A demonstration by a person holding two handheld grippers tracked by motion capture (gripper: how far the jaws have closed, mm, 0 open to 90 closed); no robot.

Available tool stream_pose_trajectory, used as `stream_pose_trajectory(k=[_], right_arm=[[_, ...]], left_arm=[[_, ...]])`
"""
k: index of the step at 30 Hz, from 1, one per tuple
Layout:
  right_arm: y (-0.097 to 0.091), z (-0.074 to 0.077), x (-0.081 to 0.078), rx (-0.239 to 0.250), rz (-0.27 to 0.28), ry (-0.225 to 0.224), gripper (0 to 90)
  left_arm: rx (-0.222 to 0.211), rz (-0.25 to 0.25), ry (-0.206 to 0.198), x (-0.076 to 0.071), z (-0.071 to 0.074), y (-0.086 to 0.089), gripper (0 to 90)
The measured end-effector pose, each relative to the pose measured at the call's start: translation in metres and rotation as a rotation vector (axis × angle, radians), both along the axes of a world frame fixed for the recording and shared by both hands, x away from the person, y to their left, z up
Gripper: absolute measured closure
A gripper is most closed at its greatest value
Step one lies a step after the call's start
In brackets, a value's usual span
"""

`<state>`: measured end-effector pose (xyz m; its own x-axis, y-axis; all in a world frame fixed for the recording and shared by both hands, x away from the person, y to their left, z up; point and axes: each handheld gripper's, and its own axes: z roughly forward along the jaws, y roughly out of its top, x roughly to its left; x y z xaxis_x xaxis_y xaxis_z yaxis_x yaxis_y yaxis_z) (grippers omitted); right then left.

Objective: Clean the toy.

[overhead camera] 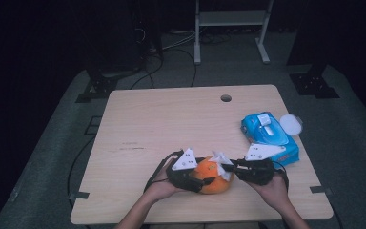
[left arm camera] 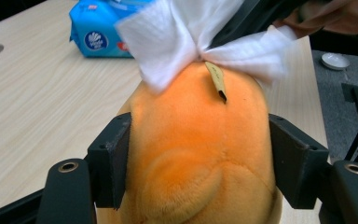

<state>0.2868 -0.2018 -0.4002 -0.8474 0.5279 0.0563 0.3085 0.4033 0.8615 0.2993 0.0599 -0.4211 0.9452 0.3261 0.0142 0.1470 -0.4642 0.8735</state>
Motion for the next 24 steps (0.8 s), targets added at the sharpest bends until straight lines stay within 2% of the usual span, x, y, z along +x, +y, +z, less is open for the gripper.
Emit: stream_pose_trajectory(k=[2,4,7,9,10,13,14,16,18,22,24], right_arm=[[-0.005,-0.004,0.004,0.032,-0.007,0.037,79.5],[-0.001,0.001,0.0,0.02,-0.01,0.012,79.5],[0.01,0.006,-0.008,0.036,0.04,-0.003,79.5],[0.018,0.007,-0.011,0.009,0.057,-0.029,79.4],[0.017,0.006,-0.01,0.007,0.056,-0.025,79.5],[0.008,0.001,-0.002,-0.006,0.016,-0.01,79.5],[0.003,-0.001,0.001,0.003,0.005,0.007,79.5],[-0.003,-0.004,0.004,0.003,-0.013,0.016,79.5],[-0.006,-0.006,0.006,0.003,-0.02,0.023,79.4],[-0.008,-0.01,0.008,0.008,-0.016,0.037,79.3],[-0.009,-0.011,0.009,0.01,-0.019,0.042,79.3]], left_arm=[[-0.012,0.003,0.01,0.001,-0.001,-0.001,30.6],[-0.013,0.013,0.008,0.001,-0.001,-0.003,29.5],[-0.02,0.026,0.011,0.0,-0.004,-0.005,28.3],[-0.019,0.027,0.007,0.001,-0.004,-0.003,25.4],[-0.024,0.024,0.003,0.002,-0.005,-0.002,22.6],[-0.063,0.007,0.035,0.007,-0.009,0.002,14.5],[-0.076,0.006,0.037,0.009,-0.011,0.003,12.4],[-0.083,0.004,0.038,0.011,-0.014,0.004,9.0],[-0.093,-0.002,0.033,0.011,-0.016,0.004,8.7],[-0.079,-0.023,0.028,0.01,-0.015,0.005,11.1],[-0.09,-0.03,0.025,0.011,-0.016,0.007,10.9]])
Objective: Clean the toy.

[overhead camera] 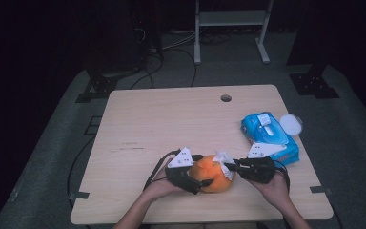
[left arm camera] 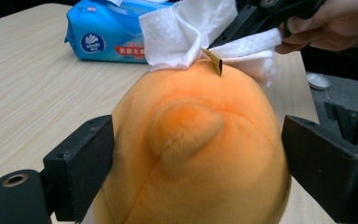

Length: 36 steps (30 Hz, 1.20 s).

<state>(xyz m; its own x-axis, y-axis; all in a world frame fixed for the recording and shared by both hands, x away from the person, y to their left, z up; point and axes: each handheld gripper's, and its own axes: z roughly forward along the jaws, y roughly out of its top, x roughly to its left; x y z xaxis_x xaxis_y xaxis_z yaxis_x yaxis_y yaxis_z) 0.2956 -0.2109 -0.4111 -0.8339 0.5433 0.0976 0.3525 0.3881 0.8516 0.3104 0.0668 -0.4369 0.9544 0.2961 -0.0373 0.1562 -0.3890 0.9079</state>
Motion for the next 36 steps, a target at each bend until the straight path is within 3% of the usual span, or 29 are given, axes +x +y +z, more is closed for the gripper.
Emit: stream_pose_trajectory(k=[3,6,13,20,23,27,30,33,36], right_arm=[[-0.003,-0.001,0.002,-0.004,-0.012,0.002,79.3],[-0.006,-0.003,0.005,0.004,-0.021,0.015,79.1],[-0.01,-0.007,0.008,0.013,-0.031,0.029,79.2],[-0.009,0.001,0.004,0.019,-0.042,0.005,79.2],[-0.003,0.012,-0.004,0.063,0.003,-0.012,79.2],[0.017,0.015,-0.013,-0.001,0.04,-0.068,79.3],[0.013,0.013,-0.009,-0.015,0.029,-0.061,79.4],[0.006,0.008,-0.006,0.006,0.021,-0.029,79.4],[0.003,0.007,-0.006,-0.003,0.01,-0.029,79.4]], left_arm=[[-0.02,0.012,0.01,0.002,-0.004,0.001,8.0],[-0.014,0.024,-0.001,0.003,-0.01,-0.002,4.9],[-0.046,0.042,0.007,0.004,-0.014,-0.003,4.7],[-0.011,0.054,-0.009,-0.001,-0.008,-0.008,17.8],[0.003,0.051,-0.021,-0.005,-0.006,-0.014,17.9],[0.034,0.055,-0.029,-0.01,-0.004,-0.017,15.3],[0.03,0.035,-0.019,-0.008,-0.001,-0.013,15.4],[0.013,0.023,-0.027,-0.006,0.0,-0.01,13.3],[-0.012,0.039,-0.008,-0.002,-0.001,-0.006,9.3]])
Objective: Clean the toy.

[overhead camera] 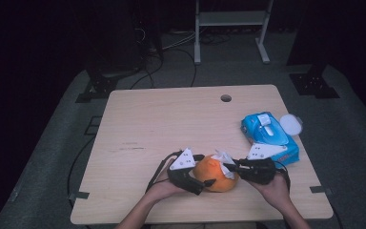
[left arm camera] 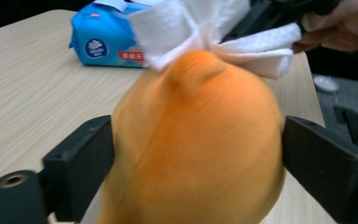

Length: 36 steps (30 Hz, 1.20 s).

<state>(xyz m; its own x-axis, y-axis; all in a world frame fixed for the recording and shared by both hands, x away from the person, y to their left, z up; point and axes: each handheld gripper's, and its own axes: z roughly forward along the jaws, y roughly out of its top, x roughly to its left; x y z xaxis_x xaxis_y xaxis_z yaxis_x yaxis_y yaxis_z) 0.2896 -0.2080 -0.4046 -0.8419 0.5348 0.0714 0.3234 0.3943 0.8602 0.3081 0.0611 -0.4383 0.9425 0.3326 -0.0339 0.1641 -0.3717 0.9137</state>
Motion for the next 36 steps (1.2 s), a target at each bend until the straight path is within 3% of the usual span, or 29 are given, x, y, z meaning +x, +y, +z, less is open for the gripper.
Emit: stream_pose_trajectory(k=[4,8,11,13,15,18,21,22,24,27,30,34,36], right_arm=[[-0.002,-0.002,0.002,0.012,-0.005,0.009,79.4],[-0.003,-0.004,0.004,0.022,-0.001,0.021,79.4],[-0.009,-0.004,0.006,0.024,-0.02,0.023,79.4],[-0.014,-0.005,0.008,0.033,-0.033,0.032,79.3],[-0.017,-0.006,0.009,0.039,-0.046,0.038,79.3],[-0.016,-0.006,0.01,0.042,-0.042,0.044,79.3],[-0.015,-0.002,0.007,0.049,-0.046,0.032,79.4],[-0.015,0.0,0.006,0.065,-0.049,0.027,79.6],[-0.017,0.006,0.004,0.09,-0.051,0.017,79.6],[-0.02,0.003,0.007,0.125,-0.049,0.048,79.6],[-0.012,-0.01,0.013,0.083,-0.046,0.09,79.6],[-0.001,-0.006,0.006,0.031,-0.047,0.041,79.7],[-0.001,-0.002,0.004,0.042,-0.046,0.029,79.7]], left_arm=[[-0.02,0.002,0.045,0.005,-0.009,-0.003,5.0],[0.005,-0.032,0.063,0.0,-0.002,-0.004,14.0],[0.0,-0.071,0.048,-0.001,-0.001,0.0,15.3],[0.008,-0.054,0.032,0.0,-0.003,-0.001,13.6],[0.028,-0.024,0.039,0.003,-0.009,-0.005,6.2],[0.025,-0.024,0.091,0.005,-0.019,-0.01,3.1],[0.033,-0.032,0.083,0.001,-0.004,-0.007,17.1],[0.018,-0.039,0.079,-0.001,0.003,-0.005,20.5],[-0.013,-0.061,0.074,-0.004,0.02,0.0,21.4],[-0.026,-0.067,0.041,-0.006,0.034,0.008,23.2],[0.037,-0.044,0.036,-0.006,0.03,0.008,24.3],[0.039,-0.016,0.05,-0.003,0.026,0.011,23.4],[0.036,-0.008,0.049,-0.002,0.025,0.01,23.0]])
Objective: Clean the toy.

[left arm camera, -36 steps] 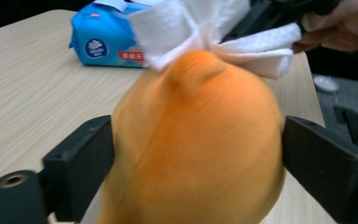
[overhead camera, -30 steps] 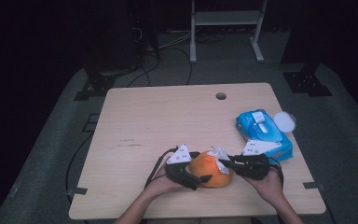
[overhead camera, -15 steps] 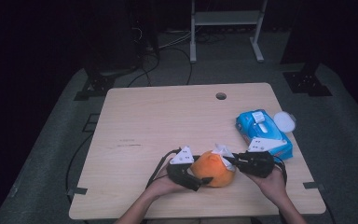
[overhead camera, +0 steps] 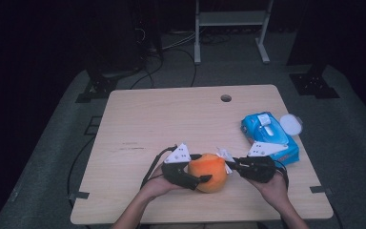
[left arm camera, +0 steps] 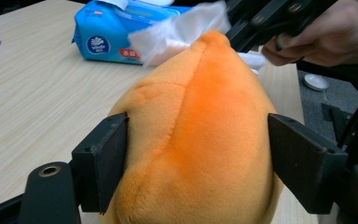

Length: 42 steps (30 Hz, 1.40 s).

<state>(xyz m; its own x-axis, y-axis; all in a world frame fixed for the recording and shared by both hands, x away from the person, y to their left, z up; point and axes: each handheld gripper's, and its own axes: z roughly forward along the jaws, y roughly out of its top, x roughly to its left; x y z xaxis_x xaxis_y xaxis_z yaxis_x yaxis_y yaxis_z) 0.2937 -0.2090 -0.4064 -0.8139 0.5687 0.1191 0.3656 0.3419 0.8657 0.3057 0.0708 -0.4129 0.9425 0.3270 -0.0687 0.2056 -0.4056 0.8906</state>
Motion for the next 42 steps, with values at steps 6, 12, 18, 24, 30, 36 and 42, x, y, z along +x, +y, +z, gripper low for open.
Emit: stream_pose_trajectory(k=[6,12,18,24,30,36,42], right_arm=[[-0.003,0.013,-0.007,0.078,0.025,-0.022,79.7],[0.011,0.015,-0.014,0.034,0.075,-0.056,79.7],[-0.001,0.005,-0.002,0.004,0.007,-0.056,79.7],[-0.002,0.005,-0.002,0.021,0.008,-0.036,79.7],[0.017,0.011,-0.016,-0.009,0.087,-0.074,79.7],[-0.006,0.005,0.001,-0.004,0.011,-0.035,79.6],[-0.002,0.005,-0.004,-0.008,0.02,-0.033,79.7]], left_arm=[[-0.012,0.042,0.003,0.0,-0.004,-0.004,22.3],[-0.012,0.054,-0.006,-0.002,-0.005,-0.012,21.0],[-0.023,-0.046,-0.007,-0.004,-0.005,-0.01,18.3],[0.033,0.036,-0.078,-0.006,-0.011,-0.018,20.3],[-0.009,0.081,-0.019,0.001,-0.013,-0.01,22.6],[-0.014,0.049,-0.032,-0.001,-0.014,-0.012,21.1],[-0.008,0.086,-0.033,0.001,-0.015,-0.013,23.2]])
